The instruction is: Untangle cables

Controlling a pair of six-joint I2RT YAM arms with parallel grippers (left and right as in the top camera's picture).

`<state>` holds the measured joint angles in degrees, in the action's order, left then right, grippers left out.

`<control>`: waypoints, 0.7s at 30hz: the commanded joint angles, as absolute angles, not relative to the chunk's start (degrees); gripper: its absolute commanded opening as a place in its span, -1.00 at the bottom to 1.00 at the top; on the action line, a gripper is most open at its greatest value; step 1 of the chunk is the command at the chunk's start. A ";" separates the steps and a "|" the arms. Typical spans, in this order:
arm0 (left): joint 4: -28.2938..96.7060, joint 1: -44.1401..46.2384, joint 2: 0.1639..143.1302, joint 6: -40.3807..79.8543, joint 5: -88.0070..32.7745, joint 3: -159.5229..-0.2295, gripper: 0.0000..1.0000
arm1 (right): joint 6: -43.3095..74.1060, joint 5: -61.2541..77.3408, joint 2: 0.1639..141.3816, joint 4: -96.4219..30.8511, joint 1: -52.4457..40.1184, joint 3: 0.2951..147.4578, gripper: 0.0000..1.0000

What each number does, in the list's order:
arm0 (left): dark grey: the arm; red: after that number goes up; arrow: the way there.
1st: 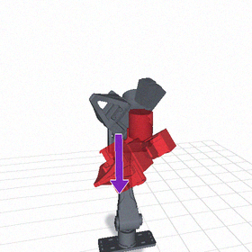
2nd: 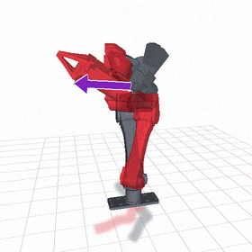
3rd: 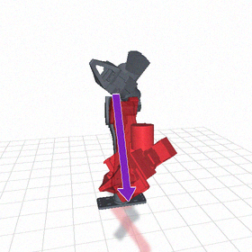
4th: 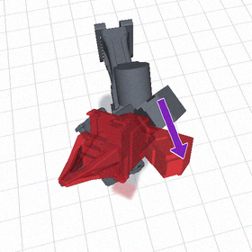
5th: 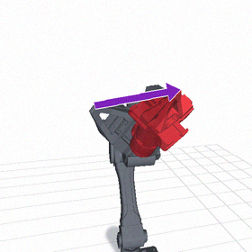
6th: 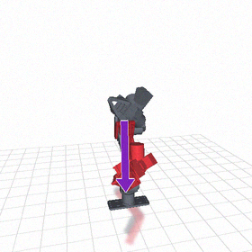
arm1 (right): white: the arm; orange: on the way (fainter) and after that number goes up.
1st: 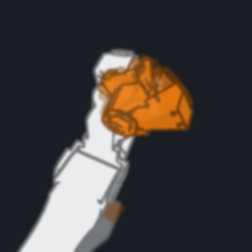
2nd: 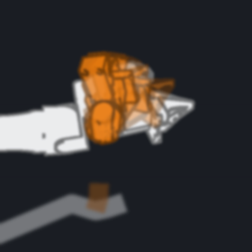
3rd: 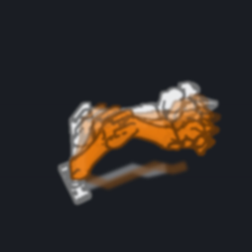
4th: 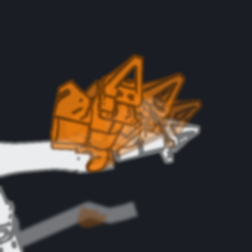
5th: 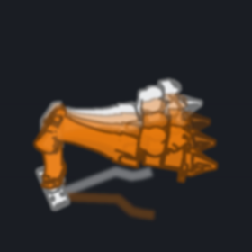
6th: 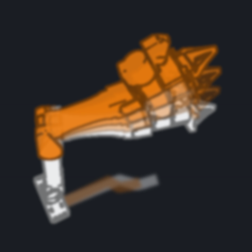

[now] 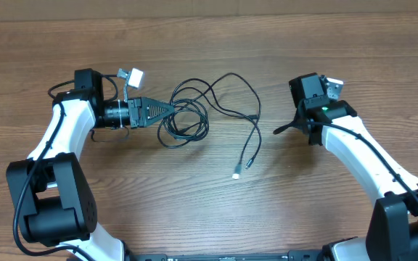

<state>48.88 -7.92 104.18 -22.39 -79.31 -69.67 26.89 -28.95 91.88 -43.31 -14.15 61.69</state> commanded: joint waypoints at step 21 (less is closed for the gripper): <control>47.31 0.30 104.16 -5.96 -40.88 -69.47 0.10 | 13.61 24.18 91.33 -41.06 -16.60 64.20 0.16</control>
